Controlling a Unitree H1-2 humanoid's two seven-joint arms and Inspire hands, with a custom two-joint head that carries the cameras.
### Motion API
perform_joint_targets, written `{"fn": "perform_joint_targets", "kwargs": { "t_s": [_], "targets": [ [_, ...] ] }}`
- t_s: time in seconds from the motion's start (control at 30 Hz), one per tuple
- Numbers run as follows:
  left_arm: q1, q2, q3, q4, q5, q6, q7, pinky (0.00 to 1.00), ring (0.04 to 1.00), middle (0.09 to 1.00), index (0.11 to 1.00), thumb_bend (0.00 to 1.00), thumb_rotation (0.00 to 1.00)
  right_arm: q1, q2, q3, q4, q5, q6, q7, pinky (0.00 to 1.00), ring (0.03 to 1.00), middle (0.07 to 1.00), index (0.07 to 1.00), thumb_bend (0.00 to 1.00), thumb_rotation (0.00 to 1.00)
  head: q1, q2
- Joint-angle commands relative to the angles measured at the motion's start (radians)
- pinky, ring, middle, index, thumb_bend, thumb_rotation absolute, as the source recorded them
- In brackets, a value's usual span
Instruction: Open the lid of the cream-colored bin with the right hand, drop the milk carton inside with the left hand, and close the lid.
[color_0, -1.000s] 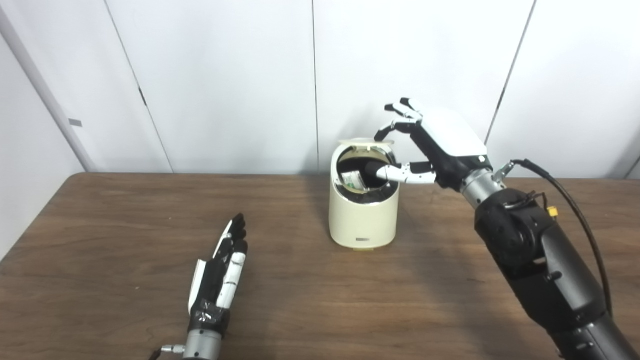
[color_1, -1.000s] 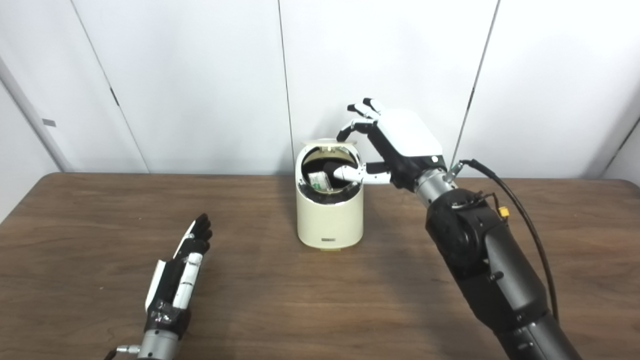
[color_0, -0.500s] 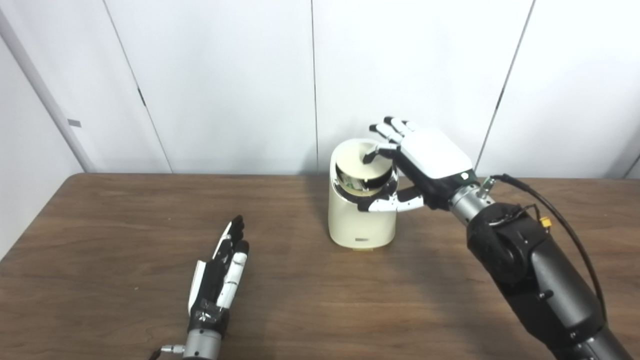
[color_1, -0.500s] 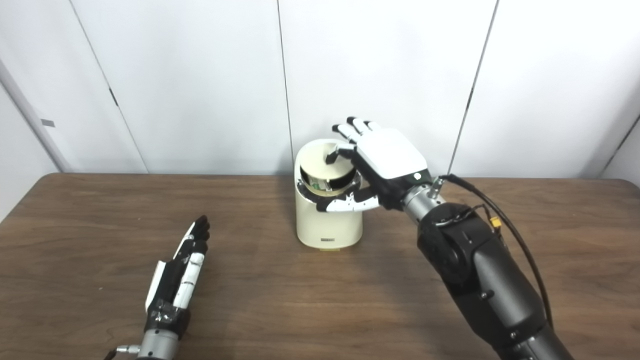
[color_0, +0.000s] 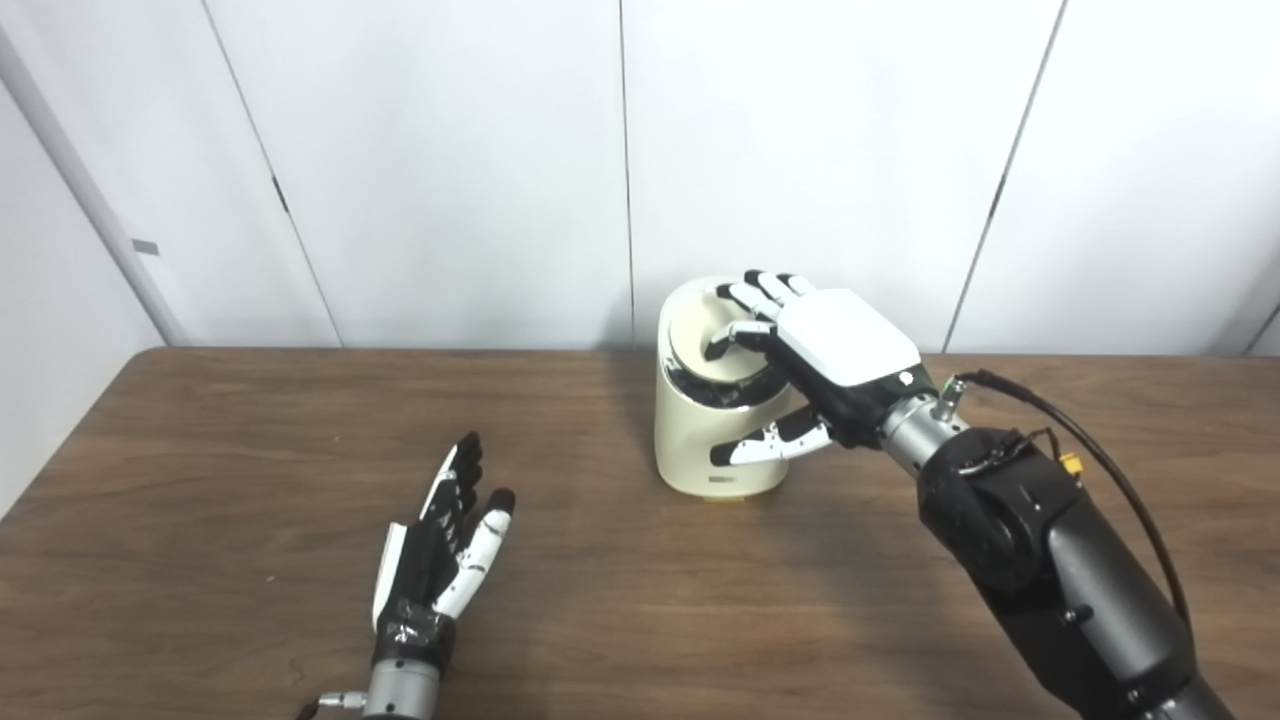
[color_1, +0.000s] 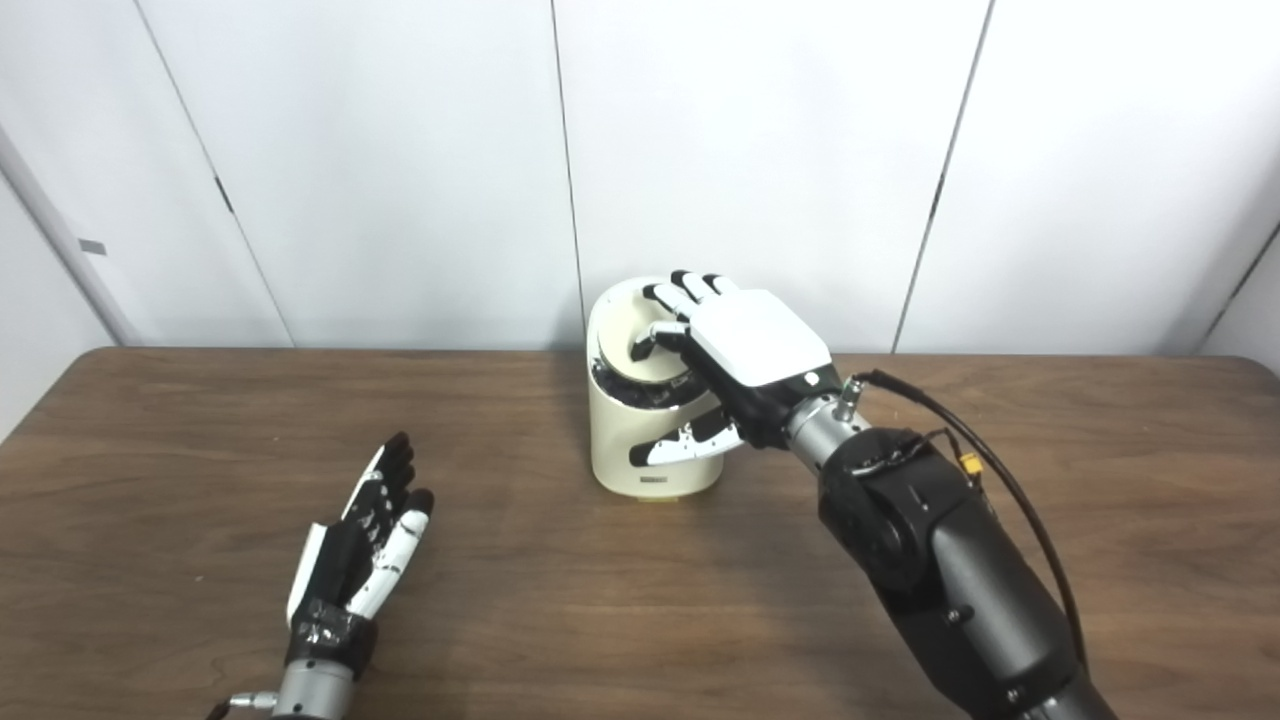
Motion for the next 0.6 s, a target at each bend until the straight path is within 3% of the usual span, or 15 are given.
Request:
{"fn": "perform_joint_targets", "kwargs": {
  "t_s": [0.0, 0.23, 0.5, 0.57],
  "targets": [
    [0.024, -0.005, 0.000, 0.003, -0.004, 0.004, 0.003, 1.00, 0.981, 0.973, 1.000, 0.43, 0.54, -0.028, -0.011, -0.001, -0.035, -0.042, -0.008, 0.005, 1.00, 1.000, 0.976, 0.738, 0.57, 0.61, -0.001, 0.002],
    [0.023, 0.001, -0.001, -0.003, -0.016, 0.012, -0.012, 0.94, 0.971, 0.978, 1.000, 0.44, 0.51, -0.019, -0.016, -0.004, -0.047, -0.112, -0.003, 0.029, 1.00, 1.000, 0.979, 0.748, 0.60, 0.77, -0.003, 0.008],
    [0.022, 0.002, 0.001, -0.001, -0.023, 0.011, -0.018, 0.97, 0.978, 0.983, 1.000, 0.46, 0.51, -0.005, -0.013, -0.011, -0.033, -0.127, 0.013, 0.075, 1.00, 1.000, 0.999, 0.766, 0.62, 0.81, 0.000, 0.010],
    [0.020, 0.005, 0.001, 0.007, -0.020, 0.004, -0.018, 0.99, 0.985, 0.983, 1.000, 0.46, 0.52, -0.005, -0.010, -0.005, -0.031, -0.136, 0.023, 0.107, 1.00, 1.000, 1.000, 0.787, 0.66, 0.88, -0.006, 0.009]
  ]
}}
